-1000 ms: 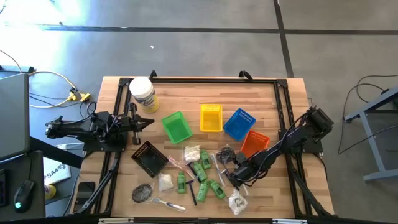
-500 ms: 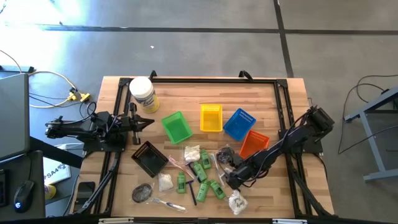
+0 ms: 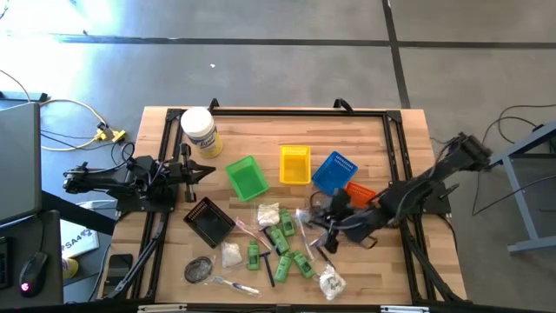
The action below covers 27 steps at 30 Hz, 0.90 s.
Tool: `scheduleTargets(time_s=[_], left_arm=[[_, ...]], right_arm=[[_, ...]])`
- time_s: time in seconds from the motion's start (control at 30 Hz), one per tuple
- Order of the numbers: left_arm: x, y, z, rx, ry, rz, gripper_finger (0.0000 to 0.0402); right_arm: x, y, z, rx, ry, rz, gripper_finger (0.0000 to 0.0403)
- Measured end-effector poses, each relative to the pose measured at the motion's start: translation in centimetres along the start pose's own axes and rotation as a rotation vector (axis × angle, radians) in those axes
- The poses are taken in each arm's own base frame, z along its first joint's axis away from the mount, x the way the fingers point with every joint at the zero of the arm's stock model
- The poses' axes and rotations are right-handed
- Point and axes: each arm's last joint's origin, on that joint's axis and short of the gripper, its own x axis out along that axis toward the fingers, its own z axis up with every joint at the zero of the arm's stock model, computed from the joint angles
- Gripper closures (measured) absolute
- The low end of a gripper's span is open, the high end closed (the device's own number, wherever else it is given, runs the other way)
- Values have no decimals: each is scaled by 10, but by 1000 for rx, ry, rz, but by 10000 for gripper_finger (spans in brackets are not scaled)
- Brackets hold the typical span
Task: Pick & Place Travel size toiletries
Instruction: Put the right blue toothbrush into the yellow bin
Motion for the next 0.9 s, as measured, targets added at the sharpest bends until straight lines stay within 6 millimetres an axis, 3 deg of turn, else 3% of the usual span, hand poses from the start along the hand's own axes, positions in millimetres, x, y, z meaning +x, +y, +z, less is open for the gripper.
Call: scheduleTargets(time_s=[0.13, 0.27, 0.47, 0.6, 0.77, 0.9], left_arm=[[0, 0, 0, 0, 0, 0, 402], [0, 0, 0, 0, 0, 0, 402], [0, 0, 0, 0, 0, 0, 402], [0, 0, 0, 0, 0, 0, 402], [0, 0, 0, 0, -1, 0, 402], [0, 0, 0, 17, -1, 5, 402]], right_arm=[[-25, -14, 21, -76, -140, -46, 397], [-24, -39, 33, -103, -190, -95, 397], [9, -93, 47, -94, -253, -32, 398], [29, -141, 59, -45, -402, 89, 398], [53, -209, 66, 96, -509, 50, 398], [84, -234, 63, 187, -438, 93, 398]])
